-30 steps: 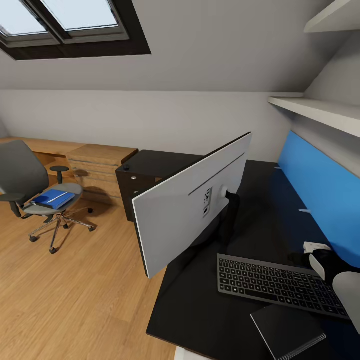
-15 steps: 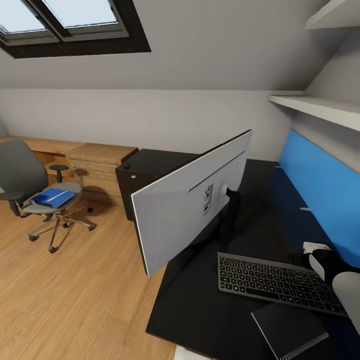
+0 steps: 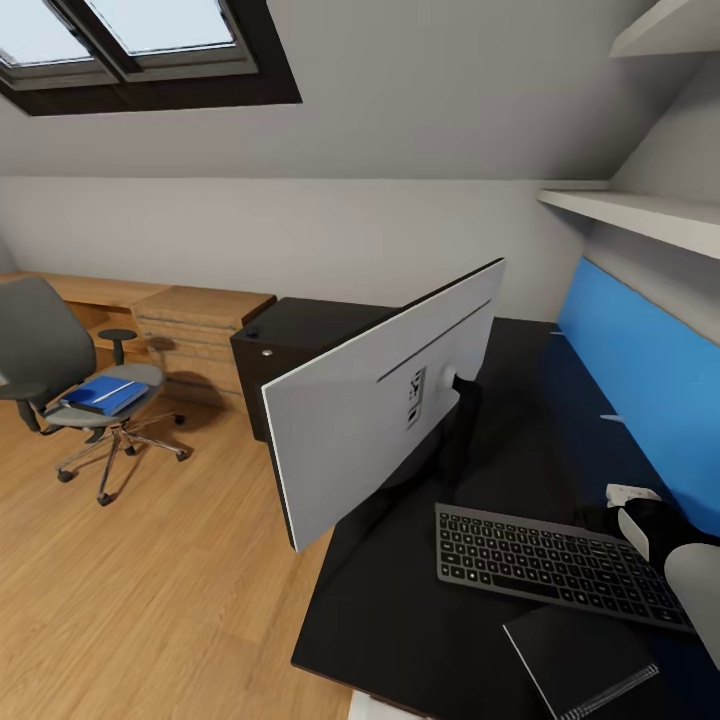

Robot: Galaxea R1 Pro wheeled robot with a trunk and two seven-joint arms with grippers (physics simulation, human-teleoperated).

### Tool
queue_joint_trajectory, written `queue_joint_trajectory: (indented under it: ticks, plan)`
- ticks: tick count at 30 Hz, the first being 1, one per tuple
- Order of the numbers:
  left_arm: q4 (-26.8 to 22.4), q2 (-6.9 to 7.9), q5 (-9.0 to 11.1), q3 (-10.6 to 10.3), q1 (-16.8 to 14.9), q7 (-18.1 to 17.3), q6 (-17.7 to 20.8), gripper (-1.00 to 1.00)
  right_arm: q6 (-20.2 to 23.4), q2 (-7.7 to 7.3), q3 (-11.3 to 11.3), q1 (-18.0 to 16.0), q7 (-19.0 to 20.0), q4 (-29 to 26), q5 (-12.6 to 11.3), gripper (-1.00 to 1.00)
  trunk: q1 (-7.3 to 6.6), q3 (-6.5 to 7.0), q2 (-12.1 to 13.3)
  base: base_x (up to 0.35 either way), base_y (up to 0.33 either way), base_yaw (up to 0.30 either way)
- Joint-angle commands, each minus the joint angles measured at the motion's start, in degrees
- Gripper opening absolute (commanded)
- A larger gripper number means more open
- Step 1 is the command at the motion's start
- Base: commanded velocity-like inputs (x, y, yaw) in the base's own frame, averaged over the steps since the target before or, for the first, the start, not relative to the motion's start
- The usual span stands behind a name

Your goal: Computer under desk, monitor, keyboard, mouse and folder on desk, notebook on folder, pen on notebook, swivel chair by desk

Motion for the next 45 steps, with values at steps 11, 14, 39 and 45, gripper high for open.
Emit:
queue_joint_trajectory:
  ticks: [11,14,39,45]
  plan:
    - [1.6,0.09,0.6,-0.2,0.0,0.3,0.2,1.0,0.4,-0.06,-0.3,0.0,0.4,-0.1,0.6,1.0,0.0,-0.05,0.0,-0.063,0.0,0.0]
    - [1.6,0.09,0.6,-0.1,0.0,0.3,0.2,1.0,0.3,-0.08,-0.3,0.0,0.4,-0.1,0.7,1.0,0.0,-0.05,0.0,-0.12,0.0,0.0]
    - [1.7,0.09,0.6,-0.2,0.0,0.3,0.2,1.0,0.3,-0.17,-0.3,0.0,0.3,-0.2,0.8,1.0,0.0,-0.05,0.0,-0.148,0.0,0.0]
    - [1.7,0.08,0.6,-0.2,0.0,0.3,0.3,1.0,0.3,-0.17,-0.3,0.0,0.3,-0.2,0.8,1.0,0.0,-0.05,0.0,-0.04,0.028,0.0]
